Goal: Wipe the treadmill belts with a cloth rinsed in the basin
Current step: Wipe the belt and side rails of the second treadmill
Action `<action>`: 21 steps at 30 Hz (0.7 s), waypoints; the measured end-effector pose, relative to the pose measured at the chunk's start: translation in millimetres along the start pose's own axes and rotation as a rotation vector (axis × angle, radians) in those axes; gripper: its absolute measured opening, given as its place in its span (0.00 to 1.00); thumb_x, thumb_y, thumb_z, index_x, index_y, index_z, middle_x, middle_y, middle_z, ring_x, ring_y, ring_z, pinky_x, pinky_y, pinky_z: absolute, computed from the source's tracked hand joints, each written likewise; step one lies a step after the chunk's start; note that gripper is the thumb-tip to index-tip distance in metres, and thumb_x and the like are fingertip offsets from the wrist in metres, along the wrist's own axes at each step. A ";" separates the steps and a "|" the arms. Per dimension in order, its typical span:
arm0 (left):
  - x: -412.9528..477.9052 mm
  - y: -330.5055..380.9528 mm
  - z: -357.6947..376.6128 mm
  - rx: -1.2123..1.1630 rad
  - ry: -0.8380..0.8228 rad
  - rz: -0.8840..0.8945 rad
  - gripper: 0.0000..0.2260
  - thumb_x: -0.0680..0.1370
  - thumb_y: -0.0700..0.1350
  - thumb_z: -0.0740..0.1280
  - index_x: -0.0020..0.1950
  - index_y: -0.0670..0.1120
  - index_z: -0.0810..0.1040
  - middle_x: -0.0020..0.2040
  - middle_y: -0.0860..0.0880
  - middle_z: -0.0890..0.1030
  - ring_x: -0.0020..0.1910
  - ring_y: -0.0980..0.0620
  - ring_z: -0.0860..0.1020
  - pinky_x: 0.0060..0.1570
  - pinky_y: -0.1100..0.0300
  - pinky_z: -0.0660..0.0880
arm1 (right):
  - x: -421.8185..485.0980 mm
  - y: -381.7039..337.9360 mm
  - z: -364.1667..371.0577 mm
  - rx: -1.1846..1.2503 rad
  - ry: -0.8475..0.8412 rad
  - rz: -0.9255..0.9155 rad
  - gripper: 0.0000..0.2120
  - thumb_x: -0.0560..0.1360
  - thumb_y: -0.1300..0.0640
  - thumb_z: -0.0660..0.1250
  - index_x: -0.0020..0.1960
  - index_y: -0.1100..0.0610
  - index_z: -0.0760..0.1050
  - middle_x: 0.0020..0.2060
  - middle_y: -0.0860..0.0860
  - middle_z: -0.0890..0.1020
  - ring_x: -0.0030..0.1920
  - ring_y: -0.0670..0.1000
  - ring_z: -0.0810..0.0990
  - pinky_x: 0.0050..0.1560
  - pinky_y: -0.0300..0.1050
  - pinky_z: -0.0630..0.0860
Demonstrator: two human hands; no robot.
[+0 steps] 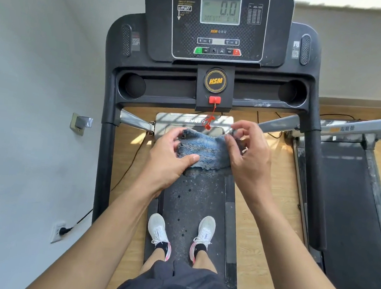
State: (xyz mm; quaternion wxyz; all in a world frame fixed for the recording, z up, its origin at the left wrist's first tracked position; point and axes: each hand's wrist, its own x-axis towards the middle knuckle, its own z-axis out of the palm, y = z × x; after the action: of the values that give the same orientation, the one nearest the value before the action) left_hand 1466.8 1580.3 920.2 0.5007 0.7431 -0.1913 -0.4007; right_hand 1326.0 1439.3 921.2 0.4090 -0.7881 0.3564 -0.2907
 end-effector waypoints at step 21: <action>-0.9 4.6 -1.9 -0.766 0.040 -0.025 0.18 0.75 0.33 0.73 0.63 0.44 0.78 0.56 0.46 0.86 0.56 0.48 0.83 0.61 0.47 0.80 | -43.9 -13.4 15.0 0.617 -0.390 0.567 0.05 0.74 0.56 0.73 0.50 0.54 0.80 0.46 0.53 0.80 0.48 0.49 0.77 0.50 0.44 0.74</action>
State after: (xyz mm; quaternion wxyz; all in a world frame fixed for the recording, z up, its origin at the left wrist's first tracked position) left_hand 1468.3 1580.1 925.1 0.7407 0.5123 -0.0086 -0.4346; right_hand 1316.3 1486.5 917.8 0.7472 -0.5409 0.3711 -0.1064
